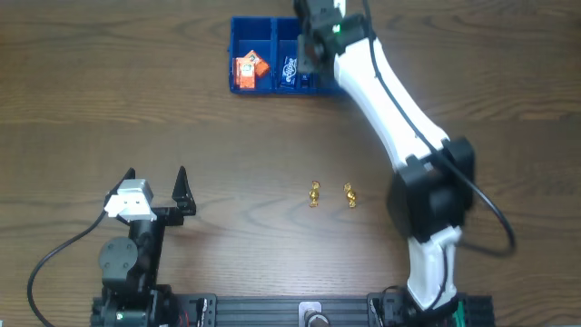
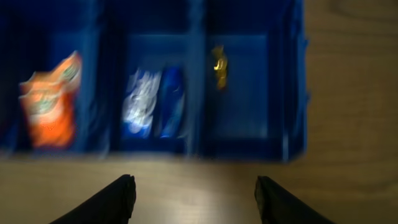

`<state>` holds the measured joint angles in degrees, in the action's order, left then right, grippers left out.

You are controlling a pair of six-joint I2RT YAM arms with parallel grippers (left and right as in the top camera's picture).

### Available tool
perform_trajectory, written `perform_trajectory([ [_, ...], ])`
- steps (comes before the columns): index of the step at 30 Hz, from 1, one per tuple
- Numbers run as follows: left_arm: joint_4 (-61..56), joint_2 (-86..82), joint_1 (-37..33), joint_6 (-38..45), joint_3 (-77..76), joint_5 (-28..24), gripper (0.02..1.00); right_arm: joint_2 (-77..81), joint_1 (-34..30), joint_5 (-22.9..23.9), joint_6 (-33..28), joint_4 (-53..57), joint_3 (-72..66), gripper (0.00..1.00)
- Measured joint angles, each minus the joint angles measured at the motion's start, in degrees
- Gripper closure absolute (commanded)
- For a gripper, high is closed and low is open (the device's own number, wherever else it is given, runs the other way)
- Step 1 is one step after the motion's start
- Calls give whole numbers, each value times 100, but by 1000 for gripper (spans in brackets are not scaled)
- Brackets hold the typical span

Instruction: Sort Candies Into Trays

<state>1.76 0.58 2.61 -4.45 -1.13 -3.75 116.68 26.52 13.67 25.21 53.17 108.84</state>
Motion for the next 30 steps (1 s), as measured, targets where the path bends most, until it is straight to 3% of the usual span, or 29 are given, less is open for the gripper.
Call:
perform_trajectory([
  [5,7,0,0,0,-2,0,20,-1897,507,-286,507,-168,-2448,301],
  [11,7,0,0,0,-2,0,20,-1836,1016,-811,1220,-662,-4363,303],
  [24,7,0,0,0,-2,0,23,-1259,1228,-1152,1626,-739,-4647,364],
  [30,7,0,0,0,-2,0,20,-1130,1333,-1285,1672,-745,-4649,553],
])
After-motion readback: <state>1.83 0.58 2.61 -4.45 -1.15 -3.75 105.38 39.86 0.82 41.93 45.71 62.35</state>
